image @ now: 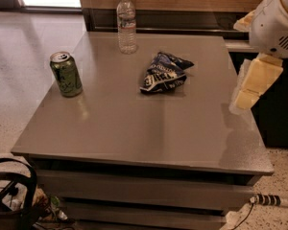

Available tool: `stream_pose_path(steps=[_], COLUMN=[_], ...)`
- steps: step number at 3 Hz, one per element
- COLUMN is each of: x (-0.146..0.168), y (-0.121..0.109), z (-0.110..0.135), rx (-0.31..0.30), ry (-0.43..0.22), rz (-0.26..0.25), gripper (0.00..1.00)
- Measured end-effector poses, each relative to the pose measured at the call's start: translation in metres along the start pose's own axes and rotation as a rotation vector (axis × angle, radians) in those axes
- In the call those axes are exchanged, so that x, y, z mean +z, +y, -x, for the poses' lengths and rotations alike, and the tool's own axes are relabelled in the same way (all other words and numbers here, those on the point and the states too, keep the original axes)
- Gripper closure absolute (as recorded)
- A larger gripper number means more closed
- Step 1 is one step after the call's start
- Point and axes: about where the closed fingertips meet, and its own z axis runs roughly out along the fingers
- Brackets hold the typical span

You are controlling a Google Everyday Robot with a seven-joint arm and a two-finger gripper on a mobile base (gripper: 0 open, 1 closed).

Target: Pick blue chip bag

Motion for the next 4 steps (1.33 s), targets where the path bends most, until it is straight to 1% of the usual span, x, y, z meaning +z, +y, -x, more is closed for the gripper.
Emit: stream_pose_path(steps=[1,2,3,4], x=[0.045,0.112,0.144,0.168], y=[-0.024,-0.062,-0.086,-0.104], z=[0.037,0.078,0.097,0.097], rx=[-0.026,-0.006,0.008,0.043], ry=[-0.099,-0.196,-0.211,-0.184], rz=[-0.026,-0.086,-0.127,-0.143], gripper=[0.0,0.0,0.0,0.0])
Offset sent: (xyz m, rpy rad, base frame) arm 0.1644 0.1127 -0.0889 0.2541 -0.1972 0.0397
